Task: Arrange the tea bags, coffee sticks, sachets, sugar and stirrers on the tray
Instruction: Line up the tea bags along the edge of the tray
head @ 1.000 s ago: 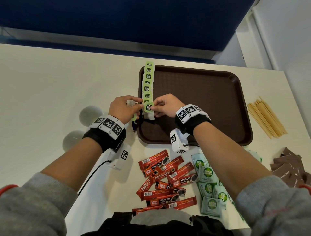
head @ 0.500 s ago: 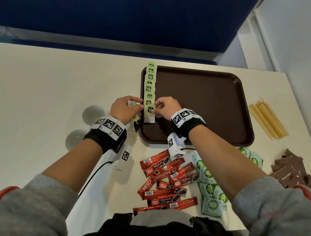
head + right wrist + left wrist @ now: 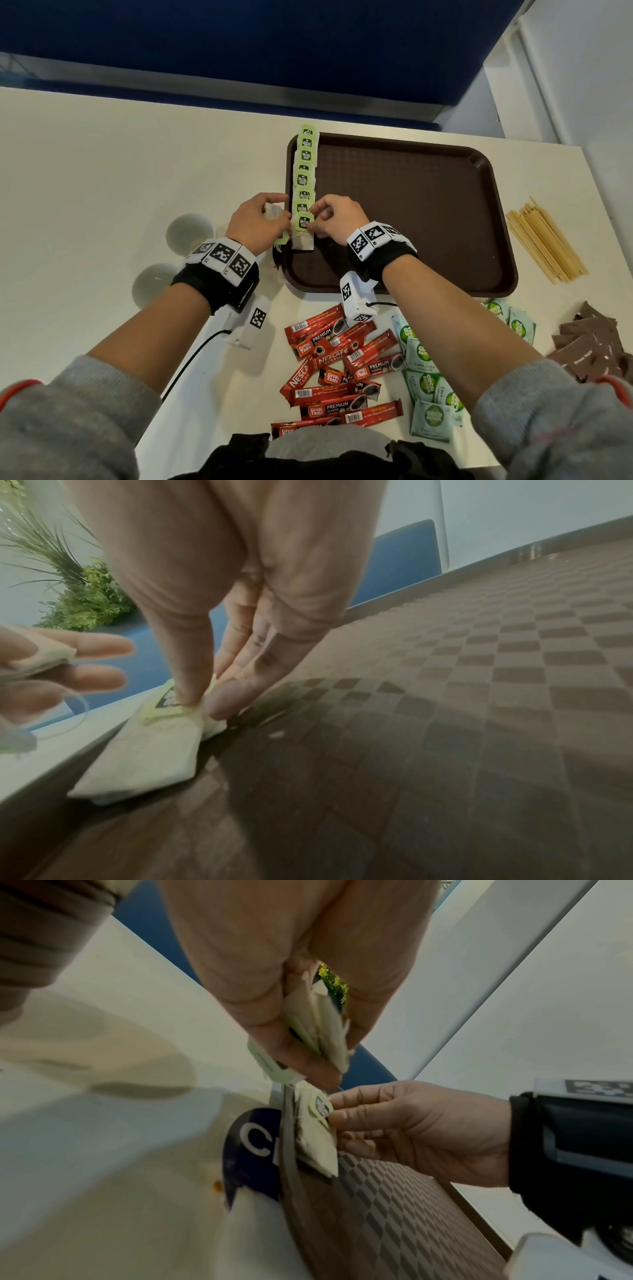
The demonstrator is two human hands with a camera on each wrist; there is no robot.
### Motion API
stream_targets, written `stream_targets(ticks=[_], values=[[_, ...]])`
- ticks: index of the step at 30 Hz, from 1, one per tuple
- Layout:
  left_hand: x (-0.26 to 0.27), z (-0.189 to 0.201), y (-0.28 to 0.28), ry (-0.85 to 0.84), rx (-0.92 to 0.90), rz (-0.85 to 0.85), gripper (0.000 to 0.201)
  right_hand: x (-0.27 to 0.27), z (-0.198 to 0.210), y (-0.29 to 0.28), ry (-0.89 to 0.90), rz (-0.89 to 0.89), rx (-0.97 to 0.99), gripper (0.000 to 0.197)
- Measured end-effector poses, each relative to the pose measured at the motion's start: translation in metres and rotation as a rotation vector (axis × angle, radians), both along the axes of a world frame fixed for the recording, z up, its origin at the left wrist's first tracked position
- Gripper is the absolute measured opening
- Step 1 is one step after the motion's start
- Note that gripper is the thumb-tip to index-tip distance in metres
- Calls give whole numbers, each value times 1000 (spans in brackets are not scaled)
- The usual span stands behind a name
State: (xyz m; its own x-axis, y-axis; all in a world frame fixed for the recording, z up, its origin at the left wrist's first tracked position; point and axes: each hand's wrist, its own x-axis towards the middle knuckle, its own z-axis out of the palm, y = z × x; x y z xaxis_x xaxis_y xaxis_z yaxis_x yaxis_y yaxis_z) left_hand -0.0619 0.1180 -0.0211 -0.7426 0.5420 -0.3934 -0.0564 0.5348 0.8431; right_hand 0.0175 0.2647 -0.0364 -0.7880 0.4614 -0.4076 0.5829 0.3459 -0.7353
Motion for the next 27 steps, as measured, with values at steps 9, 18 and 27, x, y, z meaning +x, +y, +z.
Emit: stream_targets(ticks=[9, 18, 27], values=[[6, 0, -1, -21, 14, -52, 75, -6, 15, 0, 142, -6, 31, 22], [6, 4, -1, -46, 75, -59, 73, -14, 27, -2, 166, 309, -62, 29], [7, 0, -2, -80, 112, 9, 30, -10, 28, 8, 205, 129, -117, 12]])
